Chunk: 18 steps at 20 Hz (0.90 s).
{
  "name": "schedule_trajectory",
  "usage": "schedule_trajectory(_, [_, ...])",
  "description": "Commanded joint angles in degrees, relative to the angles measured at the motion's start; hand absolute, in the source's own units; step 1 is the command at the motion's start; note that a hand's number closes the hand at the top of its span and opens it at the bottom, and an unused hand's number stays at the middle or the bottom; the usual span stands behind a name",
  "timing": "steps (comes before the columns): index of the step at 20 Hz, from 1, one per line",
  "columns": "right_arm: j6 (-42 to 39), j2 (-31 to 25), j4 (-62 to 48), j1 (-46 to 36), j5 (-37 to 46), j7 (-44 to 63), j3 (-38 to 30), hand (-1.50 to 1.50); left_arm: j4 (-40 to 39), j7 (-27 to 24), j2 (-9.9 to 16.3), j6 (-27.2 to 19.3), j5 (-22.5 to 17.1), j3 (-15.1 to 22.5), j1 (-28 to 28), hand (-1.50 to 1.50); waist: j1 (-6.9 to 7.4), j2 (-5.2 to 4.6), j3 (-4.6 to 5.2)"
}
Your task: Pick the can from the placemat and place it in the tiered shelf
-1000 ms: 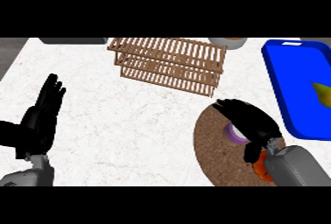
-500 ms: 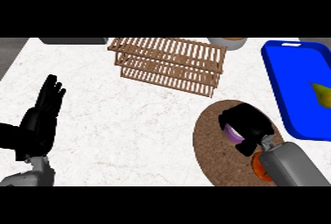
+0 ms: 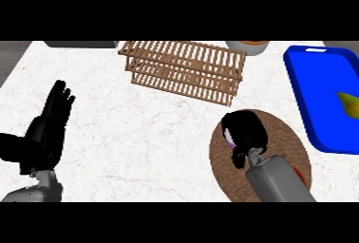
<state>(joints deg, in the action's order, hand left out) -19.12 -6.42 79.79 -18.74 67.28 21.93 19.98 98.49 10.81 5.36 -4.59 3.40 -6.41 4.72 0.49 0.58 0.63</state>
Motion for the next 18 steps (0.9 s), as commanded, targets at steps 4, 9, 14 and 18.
schedule_trajectory(4, [9.3, 6.2, 2.2, -0.9, -9.6, 26.8, 5.2, 1.5, -0.8, -0.2, -0.2, 1.2, -0.2, 1.5, 1.6, 0.0, 3.52, -0.83, -0.74])
schedule_trajectory(9, [20.7, 6.4, 7.0, -10.1, -13.8, 42.1, 11.2, 1.5, -1.7, -0.3, 0.0, 1.8, 0.3, 2.1, 2.1, 0.0, 5.41, -0.56, -0.66])
schedule_trajectory(14, [30.4, 6.4, 10.8, -19.8, -11.2, 53.9, 13.6, 1.5, -3.8, -1.1, -0.3, 1.9, 0.6, 2.5, 2.9, 0.0, 4.64, -0.27, -0.44])
schedule_trajectory(18, [29.5, 6.4, 10.1, -26.7, -5.2, 61.5, 12.5, 1.5, -3.9, -1.6, -0.3, 1.0, 1.2, 2.1, 2.1, 0.0, 3.86, 0.25, -0.3])
